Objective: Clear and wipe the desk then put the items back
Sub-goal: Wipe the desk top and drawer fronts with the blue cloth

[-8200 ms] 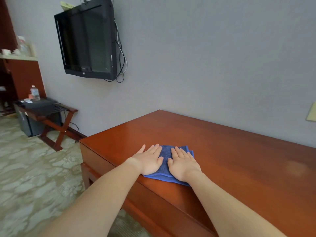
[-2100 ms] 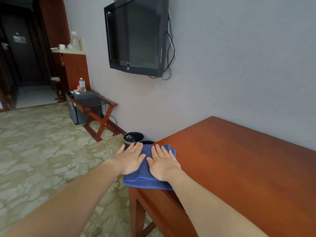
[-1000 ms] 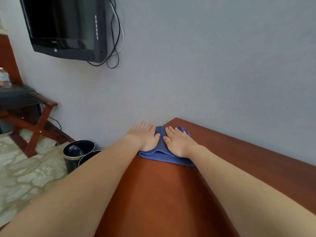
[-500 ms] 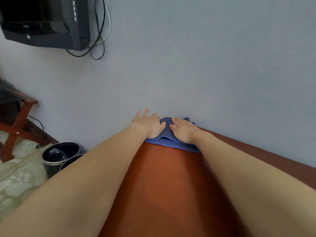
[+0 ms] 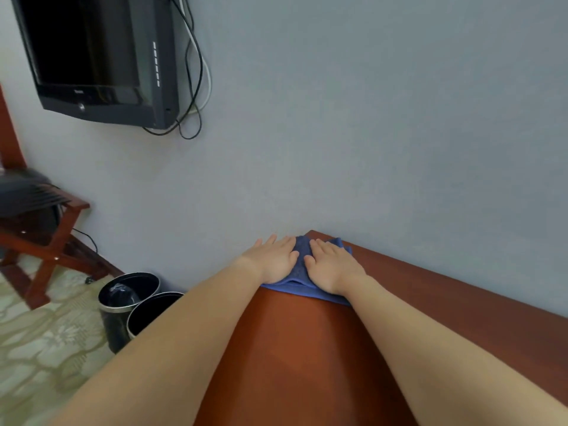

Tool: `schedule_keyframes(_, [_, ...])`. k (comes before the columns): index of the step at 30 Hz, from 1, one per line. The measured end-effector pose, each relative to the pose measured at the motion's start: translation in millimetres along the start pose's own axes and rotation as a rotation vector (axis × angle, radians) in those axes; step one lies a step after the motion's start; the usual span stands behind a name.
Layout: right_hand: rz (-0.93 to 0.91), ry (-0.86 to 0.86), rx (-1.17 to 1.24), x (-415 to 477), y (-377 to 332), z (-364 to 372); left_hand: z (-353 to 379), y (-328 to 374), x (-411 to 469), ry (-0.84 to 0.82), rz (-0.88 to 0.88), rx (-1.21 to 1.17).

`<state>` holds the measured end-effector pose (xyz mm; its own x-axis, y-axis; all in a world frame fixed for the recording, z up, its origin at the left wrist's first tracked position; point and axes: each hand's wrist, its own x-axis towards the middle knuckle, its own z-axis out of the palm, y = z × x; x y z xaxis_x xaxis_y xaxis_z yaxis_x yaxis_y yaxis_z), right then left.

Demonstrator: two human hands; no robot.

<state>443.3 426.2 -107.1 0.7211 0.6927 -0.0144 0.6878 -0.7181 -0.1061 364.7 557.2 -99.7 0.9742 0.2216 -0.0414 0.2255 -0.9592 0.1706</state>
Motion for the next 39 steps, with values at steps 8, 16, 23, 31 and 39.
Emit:
schedule_keyframes(8, [0.016,-0.013,0.04,-88.9,-30.1,3.3,5.3,18.5,-82.8,-0.027,-0.021,0.092])
schedule_keyframes(16, [0.0,-0.006,0.065,-201.1,-57.3,7.8,14.1,50.1,-194.3,-0.068,-0.034,0.092])
schedule_keyframes(23, [0.002,0.003,0.069,-299.4,-78.2,11.6,23.9,80.6,-290.0,-0.079,-0.03,0.092])
schedule_keyframes(31, [-0.037,0.097,0.156,-395.4,-79.8,11.2,34.7,112.8,-373.2,-0.072,-0.01,0.056])
schedule_keyframes(39, [0.192,0.191,0.119,-445.6,-73.6,-2.8,41.7,130.0,-427.6,-0.051,-0.032,0.004])
